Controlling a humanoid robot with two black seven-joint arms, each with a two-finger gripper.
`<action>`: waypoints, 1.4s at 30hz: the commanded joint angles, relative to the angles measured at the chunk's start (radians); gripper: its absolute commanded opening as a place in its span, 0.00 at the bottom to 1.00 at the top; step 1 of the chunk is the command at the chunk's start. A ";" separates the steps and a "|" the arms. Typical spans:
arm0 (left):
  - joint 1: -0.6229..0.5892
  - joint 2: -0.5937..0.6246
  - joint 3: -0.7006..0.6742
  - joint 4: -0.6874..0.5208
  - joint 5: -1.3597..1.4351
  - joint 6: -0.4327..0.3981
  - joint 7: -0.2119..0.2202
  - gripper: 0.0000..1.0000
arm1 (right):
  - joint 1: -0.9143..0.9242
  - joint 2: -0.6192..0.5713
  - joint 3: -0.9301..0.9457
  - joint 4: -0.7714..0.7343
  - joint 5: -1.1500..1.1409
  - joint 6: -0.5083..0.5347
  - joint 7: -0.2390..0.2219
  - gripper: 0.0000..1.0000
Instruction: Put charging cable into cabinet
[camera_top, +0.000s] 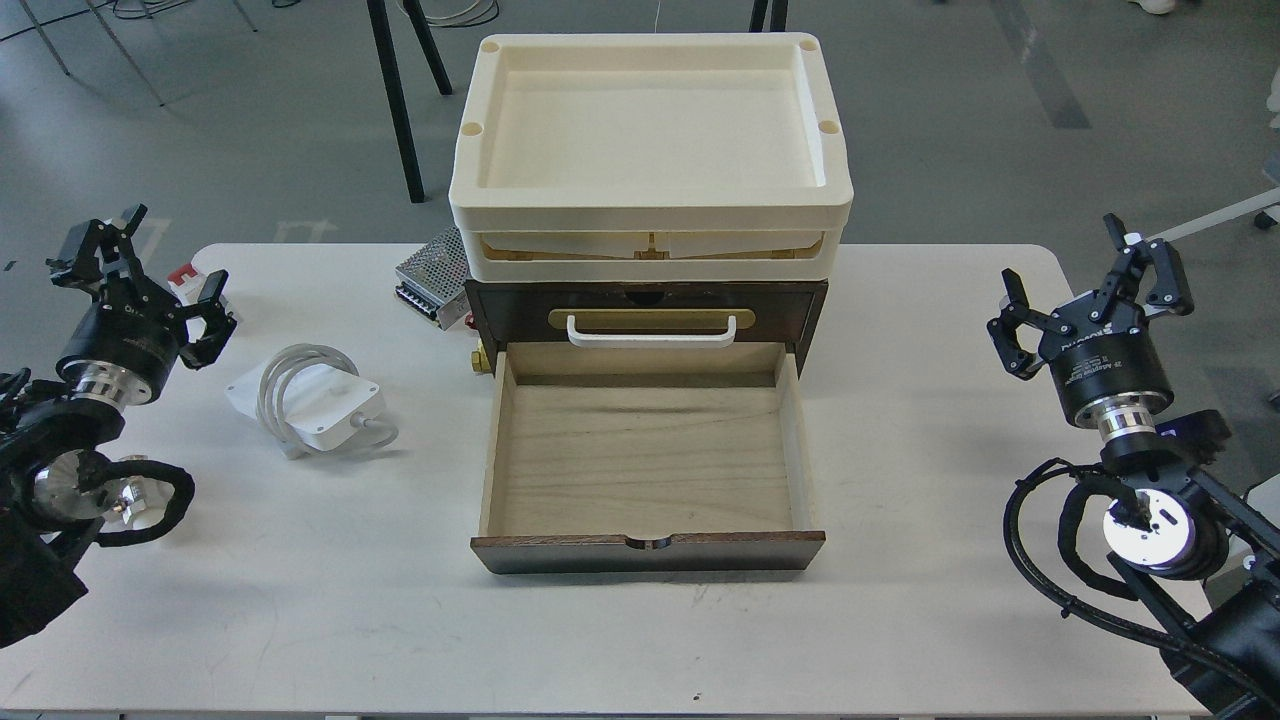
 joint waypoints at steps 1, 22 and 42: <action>0.001 0.003 0.003 0.001 0.001 0.000 0.000 1.00 | 0.000 0.001 0.000 0.000 0.000 0.000 0.000 0.99; -0.229 0.233 0.031 0.180 0.325 0.006 0.000 1.00 | 0.000 0.000 0.000 0.000 0.000 0.000 0.000 0.99; -0.558 0.356 0.064 0.107 0.745 0.085 0.000 1.00 | 0.000 0.001 0.000 0.002 0.000 0.002 0.000 0.99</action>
